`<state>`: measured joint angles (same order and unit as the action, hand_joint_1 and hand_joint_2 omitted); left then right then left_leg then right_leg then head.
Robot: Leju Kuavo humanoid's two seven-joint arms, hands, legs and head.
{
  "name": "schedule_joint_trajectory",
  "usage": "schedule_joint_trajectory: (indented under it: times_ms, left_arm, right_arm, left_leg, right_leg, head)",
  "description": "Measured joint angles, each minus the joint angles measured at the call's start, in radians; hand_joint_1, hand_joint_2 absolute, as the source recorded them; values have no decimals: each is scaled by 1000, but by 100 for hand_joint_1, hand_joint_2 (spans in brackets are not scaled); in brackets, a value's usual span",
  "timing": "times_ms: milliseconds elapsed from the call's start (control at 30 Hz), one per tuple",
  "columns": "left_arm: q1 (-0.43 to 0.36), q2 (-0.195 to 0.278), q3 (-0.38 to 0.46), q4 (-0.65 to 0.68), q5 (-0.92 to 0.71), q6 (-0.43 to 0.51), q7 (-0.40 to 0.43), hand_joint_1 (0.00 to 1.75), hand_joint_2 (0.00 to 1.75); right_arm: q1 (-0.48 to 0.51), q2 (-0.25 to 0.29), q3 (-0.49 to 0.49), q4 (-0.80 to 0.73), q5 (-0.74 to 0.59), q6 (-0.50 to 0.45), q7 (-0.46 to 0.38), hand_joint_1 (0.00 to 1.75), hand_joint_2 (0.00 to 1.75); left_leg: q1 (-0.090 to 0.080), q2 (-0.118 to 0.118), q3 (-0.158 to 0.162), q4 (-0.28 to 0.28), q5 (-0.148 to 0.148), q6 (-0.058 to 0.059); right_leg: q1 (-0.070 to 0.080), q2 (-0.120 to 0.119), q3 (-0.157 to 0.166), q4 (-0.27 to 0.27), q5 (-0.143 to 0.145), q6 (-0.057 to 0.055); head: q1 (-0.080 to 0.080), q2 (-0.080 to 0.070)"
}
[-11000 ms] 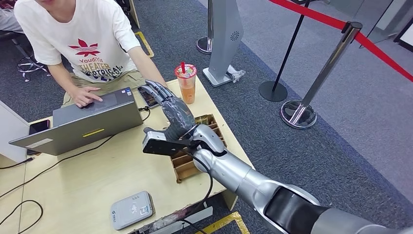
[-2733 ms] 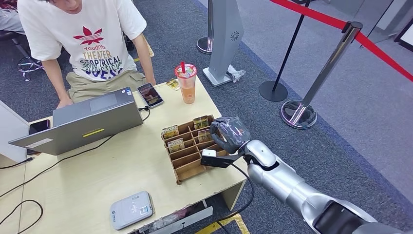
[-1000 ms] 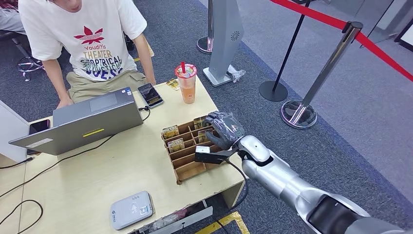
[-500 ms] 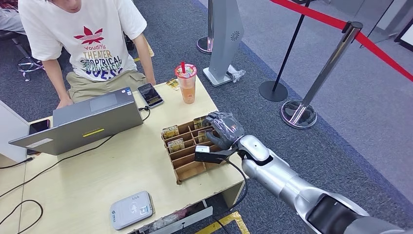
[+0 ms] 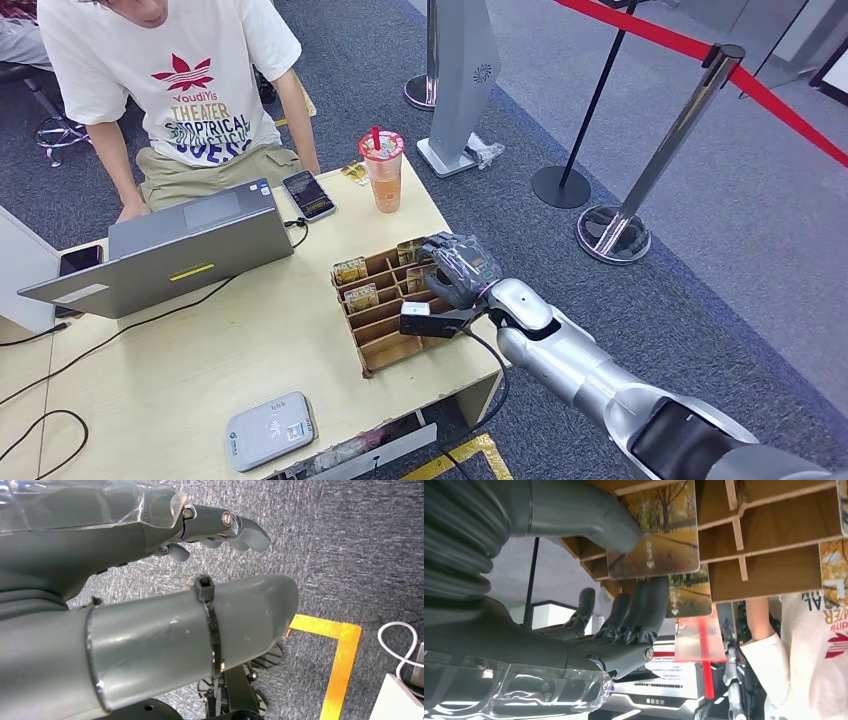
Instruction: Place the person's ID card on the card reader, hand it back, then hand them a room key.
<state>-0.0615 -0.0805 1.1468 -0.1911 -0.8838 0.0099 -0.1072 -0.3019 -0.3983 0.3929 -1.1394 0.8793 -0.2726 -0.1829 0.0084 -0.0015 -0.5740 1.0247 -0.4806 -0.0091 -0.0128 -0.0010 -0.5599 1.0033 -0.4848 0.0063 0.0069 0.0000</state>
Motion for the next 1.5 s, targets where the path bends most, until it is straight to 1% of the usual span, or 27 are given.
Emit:
schedule_joint_trajectory:
  times_ms: [67, 267, 433, 733, 867, 967, 1267, 1500]
  left_arm:
    - [0, 0, 0, 0, 1, 1, 0, 0, 0]
    - [0, 0, 2, 0, 3, 1, 0, 0, 0]
    - [-1, 0, 4, 0, 4, 2, -1, 0, 0]
    - [-1, 0, 7, 0, 4, 0, -2, 0, 0]
    - [-2, 0, 7, 0, 3, -5, -3, 0, 0]
    - [-3, 0, 7, 0, -1, -9, -5, 0, 0]
    - [-7, 3, 7, 0, -13, -19, -9, 0, 0]
    - [-9, 3, 7, 0, -14, -19, -9, 0, 0]
  right_arm:
    - [0, 0, 0, 2, 0, 7, -2, 128, 175]
    - [-12, 0, 2, 7, -3, 26, -6, 138, 175]
    - [-22, -2, 8, 12, -5, 36, -9, 142, 175]
    - [-32, -2, 15, 16, -12, 47, -10, 144, 175]
    - [-46, -5, 16, 16, -40, 81, -22, 143, 175]
    - [-59, -14, 16, 16, -69, 115, -37, 148, 175]
    - [-129, -63, 26, 24, -176, 256, -71, 154, 175]
    - [-195, -85, 50, 31, -201, 289, -76, 152, 175]
  left_leg:
    - [0, 0, 0, 0, 0, 0]
    - [0, 0, 0, 0, 0, 0]
    - [0, 0, 0, 0, 0, 0]
    - [0, 0, 0, 0, 0, 0]
    - [0, 0, 0, 0, 0, 0]
    - [0, 0, 0, 0, 0, 0]
    - [0, 0, 0, 0, 0, 0]
    - [0, 0, 0, 0, 0, 0]
  right_leg:
    - [0, 0, 0, 0, 0, 0]
    - [0, 0, 0, 0, 0, 0]
    - [0, 0, 0, 0, 0, 0]
    - [0, 0, 0, 0, 0, 0]
    - [0, 0, 0, 0, 0, 0]
    - [0, 0, 0, 0, 0, 0]
    - [0, 0, 0, 0, 0, 0]
    - [0, 0, 0, 0, 0, 0]
  head:
    - [0, 0]
    - [0, 0]
    - [0, 0]
    - [0, 0]
    - [0, 0]
    - [0, 0]
    - [0, 0]
    - [0, 0]
